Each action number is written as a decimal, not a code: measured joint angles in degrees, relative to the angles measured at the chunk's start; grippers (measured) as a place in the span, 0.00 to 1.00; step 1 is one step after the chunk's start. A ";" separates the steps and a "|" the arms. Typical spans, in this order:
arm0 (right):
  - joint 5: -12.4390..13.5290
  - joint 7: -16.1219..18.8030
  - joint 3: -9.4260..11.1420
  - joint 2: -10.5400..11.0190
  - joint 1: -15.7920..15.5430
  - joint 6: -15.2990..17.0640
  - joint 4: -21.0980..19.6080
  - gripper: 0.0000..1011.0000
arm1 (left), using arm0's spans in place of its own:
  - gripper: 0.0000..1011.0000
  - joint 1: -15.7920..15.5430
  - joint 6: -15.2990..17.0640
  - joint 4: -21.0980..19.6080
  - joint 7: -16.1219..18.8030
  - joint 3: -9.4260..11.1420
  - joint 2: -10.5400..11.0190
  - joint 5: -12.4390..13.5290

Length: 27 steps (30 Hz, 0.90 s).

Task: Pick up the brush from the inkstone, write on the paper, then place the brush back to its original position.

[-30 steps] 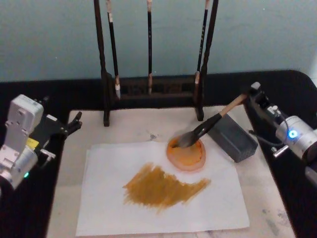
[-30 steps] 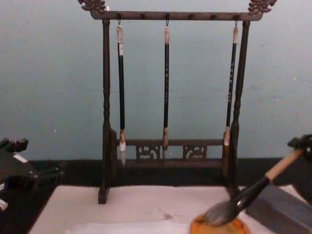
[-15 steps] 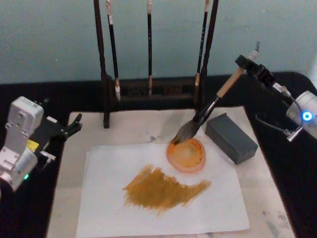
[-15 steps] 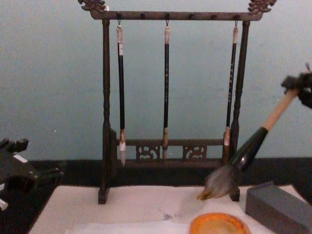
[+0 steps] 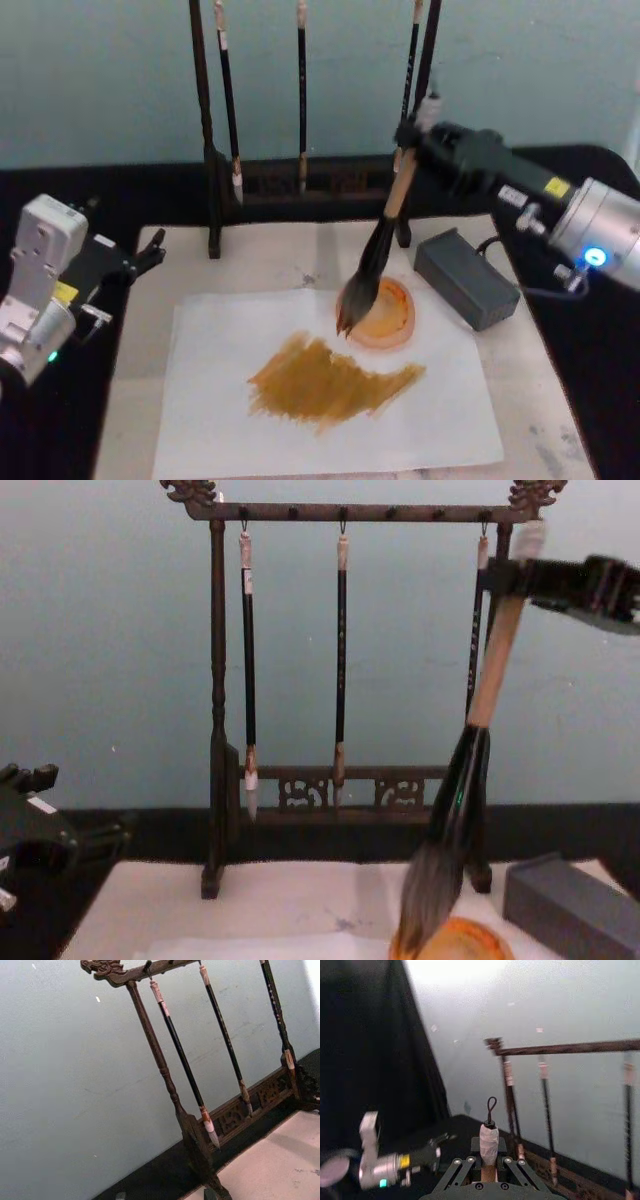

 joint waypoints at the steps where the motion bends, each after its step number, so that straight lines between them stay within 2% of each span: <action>1: -2.52 0.50 -1.37 0.83 -0.27 -1.83 -1.15 0.16 | 1.00 0.00 0.00 0.00 0.00 0.00 0.00 0.00; 2: -2.52 0.50 -1.37 0.83 -0.27 -1.83 -1.15 0.16 | 1.00 0.00 0.00 0.00 0.00 0.00 0.00 0.00; 4: -6.01 1.14 -3.37 1.81 -0.89 -4.10 -2.82 0.16 | 1.00 0.00 0.00 0.00 0.00 0.00 0.00 0.00; 10: -9.36 1.80 -6.09 2.15 -2.80 -5.68 -4.83 0.16 | 1.00 0.00 0.00 0.00 0.00 0.00 0.00 0.00; 19: -11.18 1.93 -8.32 1.47 -5.55 -5.93 -4.77 0.16 | 1.00 0.00 0.00 0.00 0.00 0.00 0.00 0.00; 27: -11.89 2.14 -8.52 1.13 -6.49 -6.05 -3.62 0.16 | 1.00 0.00 0.00 0.00 0.00 0.00 0.00 0.00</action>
